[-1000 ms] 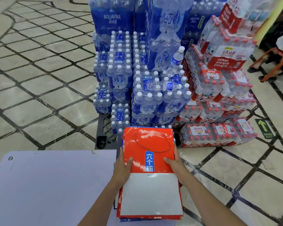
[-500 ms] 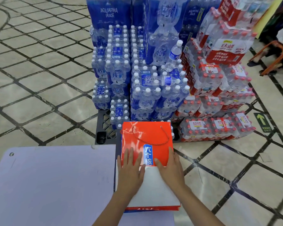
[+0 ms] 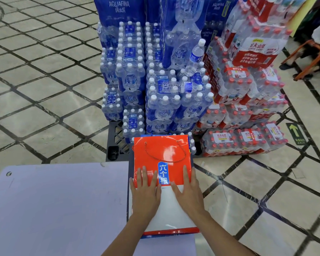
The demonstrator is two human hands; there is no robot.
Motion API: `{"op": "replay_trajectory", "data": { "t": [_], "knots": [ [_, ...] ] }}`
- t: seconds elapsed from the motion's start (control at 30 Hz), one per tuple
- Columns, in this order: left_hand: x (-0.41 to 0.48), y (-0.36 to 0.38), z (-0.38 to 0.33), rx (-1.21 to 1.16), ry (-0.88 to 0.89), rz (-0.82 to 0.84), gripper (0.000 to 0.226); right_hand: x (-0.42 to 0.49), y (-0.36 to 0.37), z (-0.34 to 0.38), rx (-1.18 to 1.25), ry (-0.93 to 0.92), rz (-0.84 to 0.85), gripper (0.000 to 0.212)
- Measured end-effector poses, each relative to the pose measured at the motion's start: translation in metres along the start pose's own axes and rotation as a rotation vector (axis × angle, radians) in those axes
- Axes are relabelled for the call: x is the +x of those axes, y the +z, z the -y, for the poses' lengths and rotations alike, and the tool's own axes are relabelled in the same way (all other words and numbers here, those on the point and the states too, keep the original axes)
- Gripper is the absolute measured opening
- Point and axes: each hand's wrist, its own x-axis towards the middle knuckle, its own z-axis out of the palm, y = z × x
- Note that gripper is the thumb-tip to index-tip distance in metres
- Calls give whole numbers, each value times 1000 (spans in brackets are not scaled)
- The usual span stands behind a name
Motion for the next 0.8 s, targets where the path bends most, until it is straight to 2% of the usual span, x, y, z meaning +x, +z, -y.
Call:
{"op": "replay_trajectory", "data": {
  "t": [0.13, 0.63, 0.73, 0.8],
  "knots": [
    [2, 5, 2, 12, -2, 30, 58, 1, 10, 1, -158, -47, -92, 89],
    [9, 32, 13, -8, 48, 68, 63, 9, 40, -8, -211, 28, -120, 71],
    [10, 35, 15, -55, 61, 75, 60, 10, 42, -11, -213, 28, -124, 65],
    [11, 37, 18, -176, 79, 40, 63, 9, 41, -12, -169, 22, -149, 59]
  ]
}}
